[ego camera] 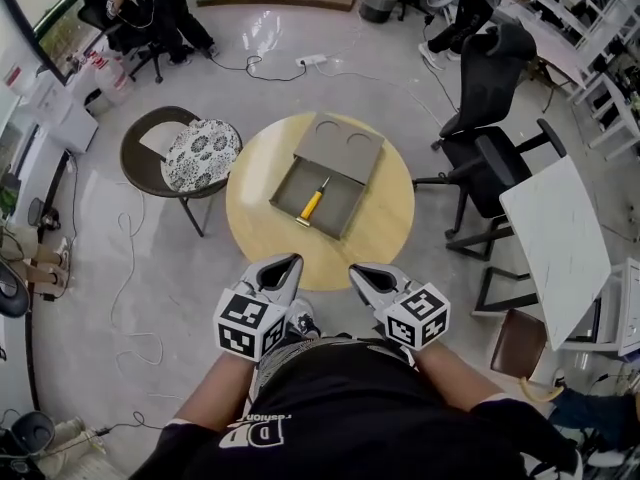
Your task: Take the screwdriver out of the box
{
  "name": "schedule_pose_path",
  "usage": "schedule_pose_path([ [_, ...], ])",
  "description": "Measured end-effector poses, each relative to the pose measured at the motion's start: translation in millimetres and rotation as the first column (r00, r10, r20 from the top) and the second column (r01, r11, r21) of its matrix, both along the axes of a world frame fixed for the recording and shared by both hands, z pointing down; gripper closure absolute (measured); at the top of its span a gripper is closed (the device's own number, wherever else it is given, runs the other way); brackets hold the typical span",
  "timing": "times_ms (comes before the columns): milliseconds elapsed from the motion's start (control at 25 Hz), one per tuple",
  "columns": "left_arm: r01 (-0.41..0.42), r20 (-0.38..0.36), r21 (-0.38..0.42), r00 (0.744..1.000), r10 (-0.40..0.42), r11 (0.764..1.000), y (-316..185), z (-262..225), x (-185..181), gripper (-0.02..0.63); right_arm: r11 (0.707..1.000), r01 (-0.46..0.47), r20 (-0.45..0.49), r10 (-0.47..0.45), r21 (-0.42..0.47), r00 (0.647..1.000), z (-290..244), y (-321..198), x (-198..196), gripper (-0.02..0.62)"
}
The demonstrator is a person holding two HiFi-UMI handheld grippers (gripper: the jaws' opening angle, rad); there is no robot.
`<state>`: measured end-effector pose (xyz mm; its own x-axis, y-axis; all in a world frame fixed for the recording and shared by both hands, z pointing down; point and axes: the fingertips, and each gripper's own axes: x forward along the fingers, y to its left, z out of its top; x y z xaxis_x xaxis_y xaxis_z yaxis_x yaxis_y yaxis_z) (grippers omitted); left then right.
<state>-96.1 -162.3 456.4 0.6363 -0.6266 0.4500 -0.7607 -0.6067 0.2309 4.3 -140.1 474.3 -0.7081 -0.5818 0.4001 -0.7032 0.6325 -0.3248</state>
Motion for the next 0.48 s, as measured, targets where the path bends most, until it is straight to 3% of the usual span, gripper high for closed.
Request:
schedule_pose_path([
  [240, -0.056, -0.006, 0.012, 0.998, 0.057, 0.998, -28.4, 0.0, -25.6, 0.546, 1.000, -0.026, 0.002, 0.026, 0.012, 1.000, -8.5, -31.4, -27.7, 0.594],
  [480, -0.058, -0.037, 0.010, 0.998, 0.059, 0.998, -49.9, 0.2, -36.5, 0.546, 0.998, -0.049, -0.032, 0.050, 0.033, 0.998, -18.2, -45.6, -35.7, 0.594],
])
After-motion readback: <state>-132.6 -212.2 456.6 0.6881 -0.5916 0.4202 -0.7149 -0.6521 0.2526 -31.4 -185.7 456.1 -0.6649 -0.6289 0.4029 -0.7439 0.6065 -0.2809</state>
